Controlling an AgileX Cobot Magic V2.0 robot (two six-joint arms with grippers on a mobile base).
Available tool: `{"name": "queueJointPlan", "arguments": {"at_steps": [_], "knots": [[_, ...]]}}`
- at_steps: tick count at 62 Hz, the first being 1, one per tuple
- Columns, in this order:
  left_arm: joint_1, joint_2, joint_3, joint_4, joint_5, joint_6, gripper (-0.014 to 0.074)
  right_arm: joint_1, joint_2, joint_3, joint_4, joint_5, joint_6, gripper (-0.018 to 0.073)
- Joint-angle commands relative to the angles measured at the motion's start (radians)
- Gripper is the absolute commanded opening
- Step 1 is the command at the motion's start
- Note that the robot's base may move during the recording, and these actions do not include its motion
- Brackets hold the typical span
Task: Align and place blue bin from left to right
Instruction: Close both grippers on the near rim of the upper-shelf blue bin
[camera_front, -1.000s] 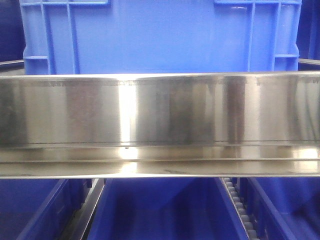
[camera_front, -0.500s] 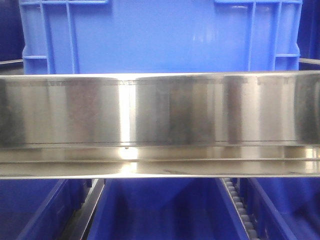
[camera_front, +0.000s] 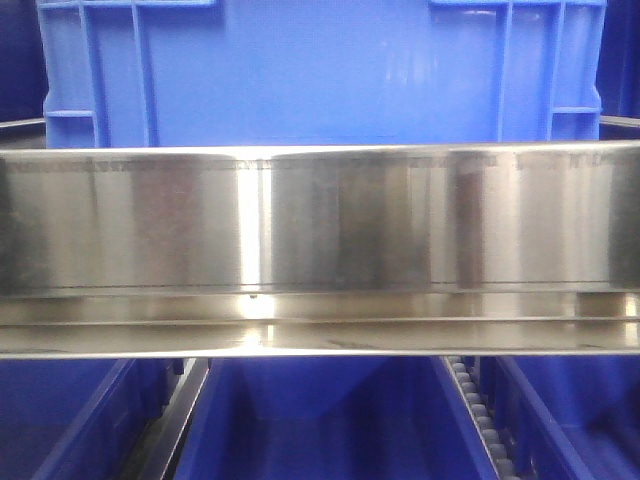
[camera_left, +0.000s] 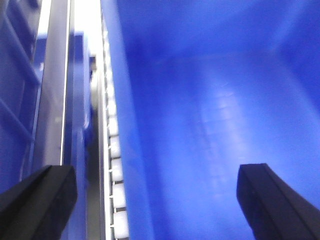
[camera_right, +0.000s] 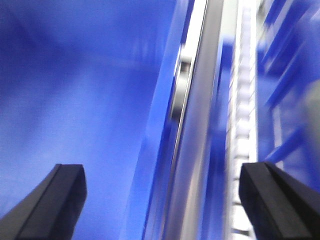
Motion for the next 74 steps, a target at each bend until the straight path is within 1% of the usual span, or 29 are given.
{"name": "queueJointPlan", "arguments": {"at_steps": [1, 9, 18, 29, 33, 38, 44, 49, 61, 65, 69, 72, 74], "knots": [[0.015, 0.019, -0.008, -0.028, -0.007, -0.009, 0.0545, 0.0, 0.028, -0.009, -0.003, -0.013, 0.004, 0.0496], [0.035, 0.056, -0.008, -0.055, -0.007, -0.009, 0.0545, 0.0, 0.072, -0.009, -0.003, -0.013, 0.005, 0.0496], [0.046, 0.083, -0.008, -0.053, -0.007, -0.009, 0.0545, 0.0, 0.112, -0.009, 0.003, -0.013, 0.02, 0.0496], [0.061, 0.112, -0.008, -0.056, -0.007, -0.009, 0.0545, 0.0, 0.138, -0.009, 0.054, -0.013, 0.02, 0.0496], [0.068, 0.12, -0.008, -0.08, -0.007, -0.009, 0.0545, 0.0, 0.145, -0.009, 0.073, -0.013, 0.02, 0.0496], [0.079, 0.131, -0.008, -0.133, -0.007, -0.009, 0.0545, 0.0, 0.152, -0.009, 0.102, -0.013, 0.02, 0.0496], [0.091, 0.138, -0.008, -0.181, -0.007, 0.009, 0.0545, 0.0, 0.165, -0.009, 0.107, -0.013, 0.02, 0.0496], [0.095, 0.14, -0.008, -0.185, -0.007, 0.024, 0.0545, 0.0, 0.172, -0.009, 0.109, -0.013, 0.02, 0.0496], [0.096, 0.14, -0.008, -0.204, -0.007, 0.026, 0.0542, 0.0, 0.173, -0.009, 0.125, -0.013, 0.02, 0.0491], [0.096, 0.14, -0.008, -0.214, -0.007, 0.026, 0.0517, 0.0, 0.173, -0.009, 0.127, -0.013, 0.02, 0.0447], [0.096, 0.14, -0.008, -0.214, -0.007, 0.026, 0.0445, 0.0, 0.173, -0.009, 0.127, -0.013, 0.02, 0.0358], [0.096, 0.14, -0.008, -0.214, -0.007, 0.026, 0.0372, 0.0, 0.173, -0.009, 0.127, -0.013, 0.02, 0.0277], [0.096, 0.14, -0.008, -0.214, -0.007, 0.026, 0.0295, 0.0, 0.173, -0.009, 0.127, -0.013, 0.02, 0.0217]]}}
